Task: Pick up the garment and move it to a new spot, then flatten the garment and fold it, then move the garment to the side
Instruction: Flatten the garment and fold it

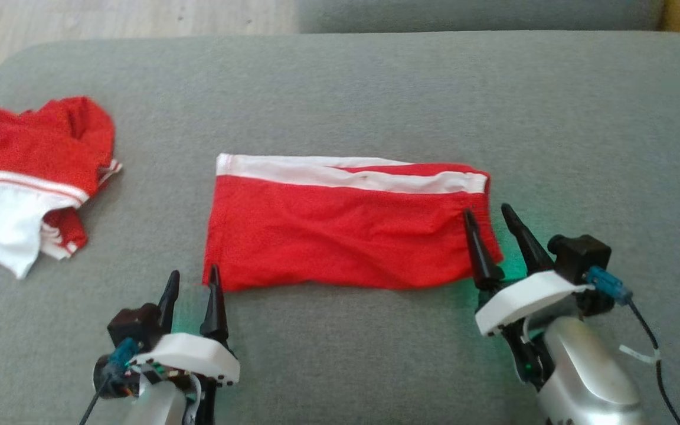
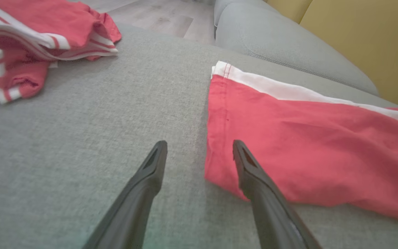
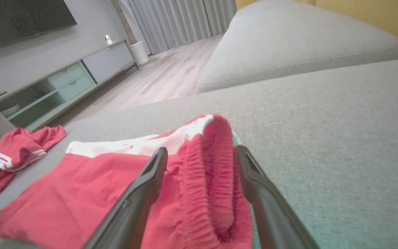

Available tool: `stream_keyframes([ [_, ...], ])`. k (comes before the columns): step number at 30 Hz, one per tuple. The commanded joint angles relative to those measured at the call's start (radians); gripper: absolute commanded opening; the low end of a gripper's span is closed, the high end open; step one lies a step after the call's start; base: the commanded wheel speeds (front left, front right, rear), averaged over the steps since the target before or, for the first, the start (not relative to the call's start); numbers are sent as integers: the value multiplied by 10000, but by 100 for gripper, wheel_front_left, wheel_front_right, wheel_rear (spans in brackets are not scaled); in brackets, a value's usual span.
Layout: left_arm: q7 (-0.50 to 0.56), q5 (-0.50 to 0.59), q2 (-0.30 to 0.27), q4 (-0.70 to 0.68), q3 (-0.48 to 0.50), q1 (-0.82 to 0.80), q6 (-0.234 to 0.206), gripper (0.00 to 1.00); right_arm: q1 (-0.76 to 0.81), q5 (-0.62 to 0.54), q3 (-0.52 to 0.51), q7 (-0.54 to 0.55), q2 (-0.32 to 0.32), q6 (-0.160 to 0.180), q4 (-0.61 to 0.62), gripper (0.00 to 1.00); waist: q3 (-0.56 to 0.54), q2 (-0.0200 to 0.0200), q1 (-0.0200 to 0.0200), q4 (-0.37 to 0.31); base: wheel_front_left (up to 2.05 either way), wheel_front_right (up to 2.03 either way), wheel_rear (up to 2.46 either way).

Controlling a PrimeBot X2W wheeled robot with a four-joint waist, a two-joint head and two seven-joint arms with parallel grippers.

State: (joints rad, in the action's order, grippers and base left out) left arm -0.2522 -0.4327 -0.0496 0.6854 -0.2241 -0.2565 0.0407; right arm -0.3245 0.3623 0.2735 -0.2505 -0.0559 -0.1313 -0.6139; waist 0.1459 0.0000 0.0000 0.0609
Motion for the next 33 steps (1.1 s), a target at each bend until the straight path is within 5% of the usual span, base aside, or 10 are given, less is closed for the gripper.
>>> stream_keyframes([
  [1, -95, 127, -50, -336, 385, -184, 68, 100, -308, -120, 76, -112, 56, 6, -46, 100, 132, 0, 0, 235, 0, 0, 0],
  [8, -95, 403, -12, -417, 369, -58, 265, 100, -585, 152, -670, -112, 56, 6, -1751, 100, 336, 0, 0, 615, 0, 0, 0],
  [14, -95, 376, -9, -482, 303, 47, 269, 100, -645, 575, -234, -112, 56, 6, -2173, 100, 400, 0, 0, 615, 0, 0, 0],
  [15, -95, 377, -9, -501, 305, 71, 263, 100, -658, 681, -114, -112, 56, 6, -2170, 82, 407, 0, 0, 600, 0, 0, 0],
  [17, -95, 394, -9, -524, 312, 121, 255, 100, -654, 921, 82, -113, 56, 6, -2166, 8, 397, 0, 0, 564, 0, 0, 0],
  [18, -95, 418, -8, -523, 306, 142, 261, 100, -650, 1029, 119, -113, 56, 6, -2169, 0, 385, 0, 0, 545, 0, 0, 0],
  [27, -95, 533, -8, -573, 386, 362, 280, 100, -516, 1182, -929, -113, 47, 6, -2149, 0, 92, 0, 0, 307, 0, 0, 0],
  [33, -95, 485, -7, -625, 388, 638, 331, 100, -394, 768, -2297, -113, -857, 6, -1979, 0, -229, 0, 0, -11, 0, 0, 0],
])
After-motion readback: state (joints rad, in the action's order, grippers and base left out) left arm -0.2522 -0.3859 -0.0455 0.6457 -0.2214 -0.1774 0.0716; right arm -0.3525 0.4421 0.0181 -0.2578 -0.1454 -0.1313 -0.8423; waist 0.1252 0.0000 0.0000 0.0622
